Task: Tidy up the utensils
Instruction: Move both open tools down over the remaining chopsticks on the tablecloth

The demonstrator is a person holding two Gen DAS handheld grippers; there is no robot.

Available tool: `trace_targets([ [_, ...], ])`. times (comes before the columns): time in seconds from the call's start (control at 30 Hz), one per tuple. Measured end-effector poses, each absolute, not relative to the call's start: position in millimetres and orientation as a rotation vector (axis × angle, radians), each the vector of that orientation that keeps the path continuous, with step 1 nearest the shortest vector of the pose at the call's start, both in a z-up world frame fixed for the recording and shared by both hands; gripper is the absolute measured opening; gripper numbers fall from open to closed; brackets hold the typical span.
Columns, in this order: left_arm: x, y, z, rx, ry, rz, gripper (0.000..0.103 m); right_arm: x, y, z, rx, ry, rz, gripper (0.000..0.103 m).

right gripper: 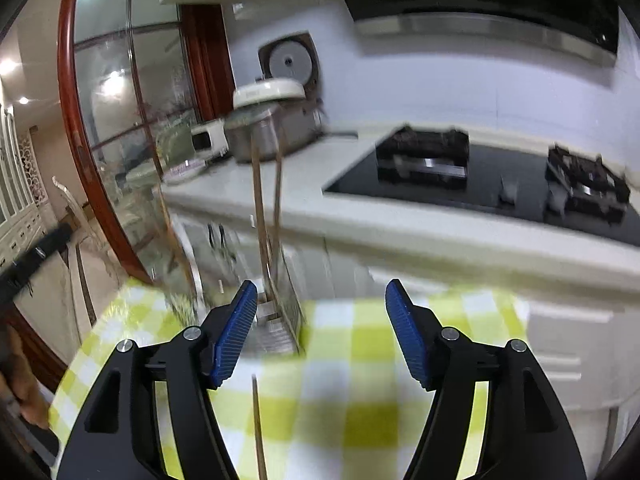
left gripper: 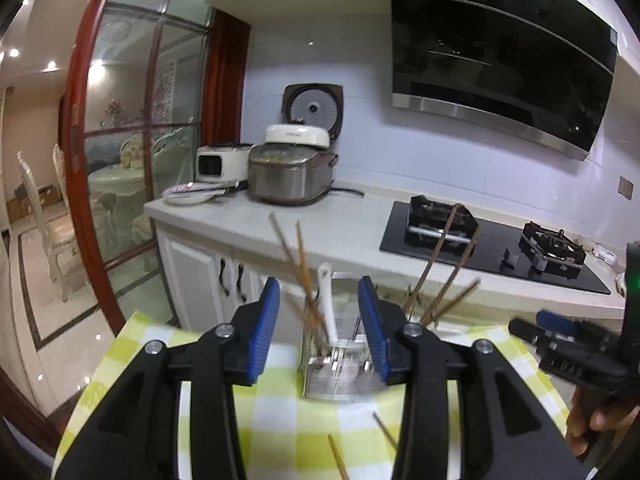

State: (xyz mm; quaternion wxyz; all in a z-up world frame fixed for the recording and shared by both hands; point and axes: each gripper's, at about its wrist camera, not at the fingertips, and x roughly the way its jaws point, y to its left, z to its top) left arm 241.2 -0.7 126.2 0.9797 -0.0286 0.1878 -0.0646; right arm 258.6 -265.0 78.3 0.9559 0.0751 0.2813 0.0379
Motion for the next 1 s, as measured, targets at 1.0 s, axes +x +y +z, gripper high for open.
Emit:
trace_targets([
  [1.0, 262.8, -32.1, -59.3, -0.031, 0.988, -0.155, 0.027, 187.6, -243.1, -49.8, 0.105, 0.792, 0.022, 0.076],
])
